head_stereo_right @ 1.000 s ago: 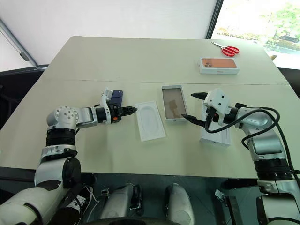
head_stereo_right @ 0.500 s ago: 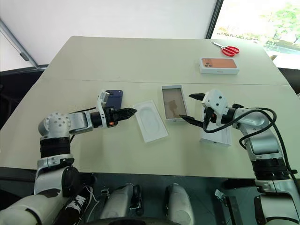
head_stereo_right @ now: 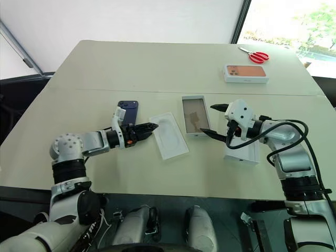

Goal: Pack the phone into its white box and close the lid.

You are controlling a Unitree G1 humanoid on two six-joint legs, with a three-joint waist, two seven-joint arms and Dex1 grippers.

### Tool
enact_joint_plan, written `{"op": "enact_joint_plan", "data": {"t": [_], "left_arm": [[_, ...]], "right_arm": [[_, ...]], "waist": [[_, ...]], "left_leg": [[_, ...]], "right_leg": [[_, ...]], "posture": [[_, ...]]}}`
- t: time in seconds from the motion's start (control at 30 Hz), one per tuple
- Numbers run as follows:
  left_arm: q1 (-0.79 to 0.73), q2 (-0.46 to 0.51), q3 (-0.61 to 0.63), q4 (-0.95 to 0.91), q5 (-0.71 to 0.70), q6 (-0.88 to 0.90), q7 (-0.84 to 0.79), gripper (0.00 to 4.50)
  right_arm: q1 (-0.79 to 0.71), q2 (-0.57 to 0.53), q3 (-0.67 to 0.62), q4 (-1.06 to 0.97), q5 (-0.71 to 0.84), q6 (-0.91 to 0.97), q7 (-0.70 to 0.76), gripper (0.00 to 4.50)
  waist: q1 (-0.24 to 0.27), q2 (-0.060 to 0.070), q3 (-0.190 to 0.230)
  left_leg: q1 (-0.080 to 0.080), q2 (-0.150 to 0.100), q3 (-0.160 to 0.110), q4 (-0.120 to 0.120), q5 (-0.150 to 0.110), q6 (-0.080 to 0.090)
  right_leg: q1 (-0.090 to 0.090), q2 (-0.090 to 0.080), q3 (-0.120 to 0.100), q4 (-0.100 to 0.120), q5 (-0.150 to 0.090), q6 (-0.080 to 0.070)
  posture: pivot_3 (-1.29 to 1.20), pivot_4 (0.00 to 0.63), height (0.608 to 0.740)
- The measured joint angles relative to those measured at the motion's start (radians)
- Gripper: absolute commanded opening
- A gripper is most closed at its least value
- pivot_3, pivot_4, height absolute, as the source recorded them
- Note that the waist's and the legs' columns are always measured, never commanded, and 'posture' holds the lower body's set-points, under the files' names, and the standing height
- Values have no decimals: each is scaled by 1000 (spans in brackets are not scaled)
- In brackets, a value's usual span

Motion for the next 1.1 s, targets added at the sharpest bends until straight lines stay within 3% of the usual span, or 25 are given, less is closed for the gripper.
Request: {"op": "enact_joint_plan", "data": {"t": [0.43, 0.53, 0.6, 1.03, 1.1], "left_arm": [[31, -39, 24, 36, -38, -84, 7, 3805], [22, -47, 19, 60, -38, -106, 14, 2990], [19, -46, 15, 79, -37, -109, 24, 1977], [14, -26, -21, 95, -38, -109, 38, 1977], [14, -39, -20, 93, -38, -113, 47, 1401]], "right_arm": [[1, 0, -1, 0, -2, 0, -3, 4500], [1, 0, -1, 0, -2, 0, -4, 4500], [1, 0, -1, 0, -2, 0, -5, 4500], [0, 0, -1, 0, -3, 0, -11, 4500], [0, 1, -1, 0, -4, 0, -12, 4500]], "waist": [[4, 0, 0], [12, 0, 0], [14, 0, 0], [17, 0, 0], [17, 0, 0]], "left_leg": [[1, 0, 0, 0, 0, 0], [1, 0, 0, 0, 0, 0], [1, 0, 0, 0, -1, 0], [1, 0, 0, 0, -1, 0], [1, 0, 0, 0, -1, 0]], "right_leg": [[1, -1, 0, 0, 0, 0], [1, -1, 0, -1, 0, 0], [1, -1, 0, -1, 0, 0], [1, -1, 0, -1, 0, 0], [1, -1, 0, -1, 0, 0]], "posture": [[0, 150, 738], [0, 150, 738], [0, 150, 738], [0, 150, 738], [0, 150, 738]]}}
